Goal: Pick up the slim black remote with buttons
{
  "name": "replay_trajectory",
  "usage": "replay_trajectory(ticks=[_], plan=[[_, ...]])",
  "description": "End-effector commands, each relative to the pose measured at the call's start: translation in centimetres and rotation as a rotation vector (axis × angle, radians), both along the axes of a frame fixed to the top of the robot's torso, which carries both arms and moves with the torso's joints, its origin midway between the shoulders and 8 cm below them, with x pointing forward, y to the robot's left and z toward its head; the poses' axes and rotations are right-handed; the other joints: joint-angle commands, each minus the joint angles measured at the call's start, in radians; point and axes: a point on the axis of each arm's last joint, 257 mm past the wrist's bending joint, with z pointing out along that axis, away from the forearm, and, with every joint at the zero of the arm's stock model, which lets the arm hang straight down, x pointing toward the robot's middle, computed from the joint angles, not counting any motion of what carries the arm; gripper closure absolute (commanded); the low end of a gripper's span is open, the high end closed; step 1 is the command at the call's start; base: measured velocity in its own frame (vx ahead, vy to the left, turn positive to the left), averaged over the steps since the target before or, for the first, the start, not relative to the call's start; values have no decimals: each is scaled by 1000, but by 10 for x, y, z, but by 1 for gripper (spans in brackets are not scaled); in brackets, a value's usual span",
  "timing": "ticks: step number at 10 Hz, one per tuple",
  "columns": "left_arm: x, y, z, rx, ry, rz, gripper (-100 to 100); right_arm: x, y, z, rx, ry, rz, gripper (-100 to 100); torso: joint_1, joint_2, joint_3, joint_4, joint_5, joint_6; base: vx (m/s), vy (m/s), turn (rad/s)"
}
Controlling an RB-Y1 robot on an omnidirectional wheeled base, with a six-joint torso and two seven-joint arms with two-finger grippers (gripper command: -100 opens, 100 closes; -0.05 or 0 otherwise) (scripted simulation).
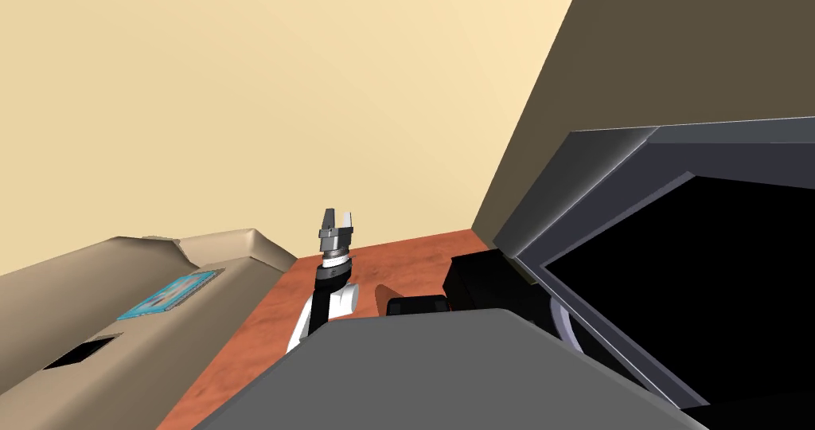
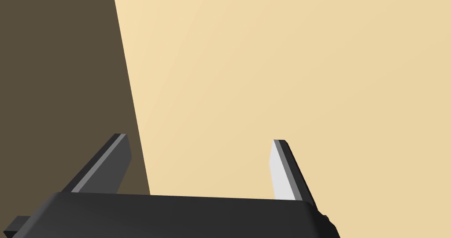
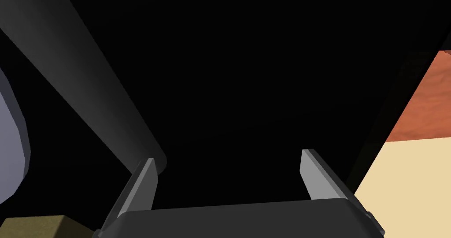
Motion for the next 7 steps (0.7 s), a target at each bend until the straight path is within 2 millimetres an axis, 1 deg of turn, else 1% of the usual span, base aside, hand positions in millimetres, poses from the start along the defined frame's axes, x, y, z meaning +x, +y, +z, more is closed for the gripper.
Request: replay_trajectory(ticks=[1, 2, 3, 4, 5, 6, 7], plan=[[0, 0, 0, 0, 0, 0, 0, -12, -12, -3, -36, 36, 20, -100, 0, 0, 0, 0, 0, 0, 14, -46, 106], [0, 0, 0, 0, 0, 0, 0, -23, -20, -5, -63, 63, 36, -100, 1, 0, 0, 0, 0, 0, 10, -49, 157], [0, 0, 0, 0, 0, 0, 0, -42, -34, -6, -106, 108, 66, -100, 1, 0, 0, 0, 0, 0, 19, -74, 181], [0, 0, 0, 0, 0, 0, 0, -42, -34, -6, -106, 108, 66, -100, 0, 0, 0, 0, 0, 0, 14, -68, 90], [0, 0, 0, 0, 0, 0, 0, -55, -44, -5, -136, 139, 87, -100, 0, 0, 0, 0, 0, 0, 16, -46, 122], [0, 0, 0, 0, 0, 0, 0, -49, -38, -5, -120, 123, 76, -100, 1, 0, 0, 0, 0, 0, 9, -23, 32], [0, 0, 0, 0, 0, 0, 0, -50, -40, -5, -124, 125, 78, 0, 3, 0, 0, 0, 0, 0, 2, -5, -4]])
